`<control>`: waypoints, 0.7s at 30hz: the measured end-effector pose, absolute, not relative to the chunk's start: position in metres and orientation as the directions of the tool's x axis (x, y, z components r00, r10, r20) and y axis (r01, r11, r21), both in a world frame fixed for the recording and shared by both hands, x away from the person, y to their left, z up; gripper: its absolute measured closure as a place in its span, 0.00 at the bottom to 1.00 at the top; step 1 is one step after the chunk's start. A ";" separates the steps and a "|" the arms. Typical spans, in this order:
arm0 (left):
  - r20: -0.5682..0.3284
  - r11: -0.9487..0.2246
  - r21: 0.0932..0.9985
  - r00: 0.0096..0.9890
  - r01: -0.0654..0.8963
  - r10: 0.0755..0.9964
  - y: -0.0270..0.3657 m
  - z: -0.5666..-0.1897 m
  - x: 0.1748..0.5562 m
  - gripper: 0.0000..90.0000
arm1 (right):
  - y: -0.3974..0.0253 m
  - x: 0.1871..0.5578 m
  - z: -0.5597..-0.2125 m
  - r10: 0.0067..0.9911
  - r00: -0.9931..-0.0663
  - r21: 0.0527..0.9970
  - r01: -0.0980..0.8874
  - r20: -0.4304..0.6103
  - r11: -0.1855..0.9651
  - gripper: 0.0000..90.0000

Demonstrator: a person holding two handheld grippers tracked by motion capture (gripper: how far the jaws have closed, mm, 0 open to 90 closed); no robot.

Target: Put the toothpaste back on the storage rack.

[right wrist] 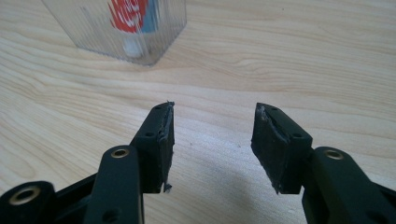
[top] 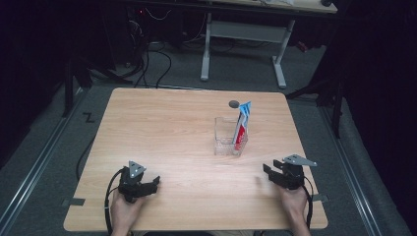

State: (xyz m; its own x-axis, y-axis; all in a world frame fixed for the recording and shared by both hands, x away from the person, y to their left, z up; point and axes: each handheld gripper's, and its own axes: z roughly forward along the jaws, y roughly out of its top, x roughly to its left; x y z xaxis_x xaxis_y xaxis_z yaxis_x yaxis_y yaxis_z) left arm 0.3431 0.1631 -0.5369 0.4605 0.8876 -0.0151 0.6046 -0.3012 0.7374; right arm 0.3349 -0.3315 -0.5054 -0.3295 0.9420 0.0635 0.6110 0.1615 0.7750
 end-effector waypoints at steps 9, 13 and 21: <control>-0.015 -0.301 0.737 0.460 0.605 0.888 0.163 -0.537 0.343 0.23 | -0.324 0.343 -0.516 0.945 -0.328 0.748 0.626 -0.004 0.220 0.54; -0.015 -0.301 0.737 0.460 0.605 0.888 0.163 -0.537 0.343 0.23 | -0.322 0.345 -0.519 0.949 -0.313 0.737 0.635 -0.028 0.231 0.54; -0.016 -0.301 0.738 0.460 0.605 0.888 0.163 -0.537 0.343 0.23 | -0.314 0.349 -0.528 0.947 -0.320 0.721 0.646 -0.043 0.251 0.54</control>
State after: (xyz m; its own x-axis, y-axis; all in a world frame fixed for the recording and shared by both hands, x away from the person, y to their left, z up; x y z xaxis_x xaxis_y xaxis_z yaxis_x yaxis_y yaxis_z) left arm 0.3431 0.1631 -0.5370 0.4601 0.8877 -0.0155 0.6047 -0.3005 0.7376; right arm 0.3489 -0.3143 -0.5277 -0.3195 0.9466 -0.0432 0.6462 0.2510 0.7207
